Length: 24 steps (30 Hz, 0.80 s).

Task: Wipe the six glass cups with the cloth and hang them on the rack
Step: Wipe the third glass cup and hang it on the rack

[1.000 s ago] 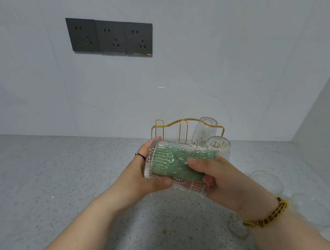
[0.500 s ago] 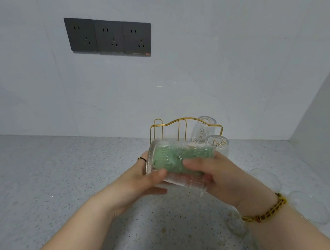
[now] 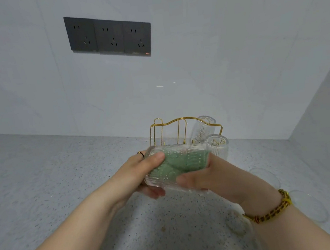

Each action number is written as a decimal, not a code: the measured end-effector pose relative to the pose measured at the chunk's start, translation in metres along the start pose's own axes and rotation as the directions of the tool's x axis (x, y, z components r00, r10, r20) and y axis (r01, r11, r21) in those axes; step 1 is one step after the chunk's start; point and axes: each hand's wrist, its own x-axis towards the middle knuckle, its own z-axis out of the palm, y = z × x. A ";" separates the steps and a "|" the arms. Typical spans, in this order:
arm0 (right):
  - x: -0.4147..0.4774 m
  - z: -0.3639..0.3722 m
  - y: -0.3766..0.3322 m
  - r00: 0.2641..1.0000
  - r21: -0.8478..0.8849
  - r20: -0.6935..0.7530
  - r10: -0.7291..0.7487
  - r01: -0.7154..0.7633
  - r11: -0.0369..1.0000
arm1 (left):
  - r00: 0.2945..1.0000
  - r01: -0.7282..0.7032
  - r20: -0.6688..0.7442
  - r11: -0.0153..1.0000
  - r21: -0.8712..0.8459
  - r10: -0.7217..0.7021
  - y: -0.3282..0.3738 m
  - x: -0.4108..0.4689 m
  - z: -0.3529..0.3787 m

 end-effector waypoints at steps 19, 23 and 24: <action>0.000 -0.004 -0.014 0.991 -0.281 0.086 0.099 -0.071 0.957 | 0.998 0.046 0.044 0.991 -0.126 -0.041 -0.007 -0.009 -0.001; -0.002 -0.007 -0.014 0.993 -0.245 0.086 0.085 -0.061 0.968 | 0.978 0.140 0.164 0.989 -0.054 -0.130 -0.007 -0.012 -0.001; -0.002 -0.007 -0.012 0.994 -0.161 0.078 0.079 -0.066 0.985 | 0.988 0.111 0.112 0.994 -0.016 -0.108 -0.005 -0.012 0.000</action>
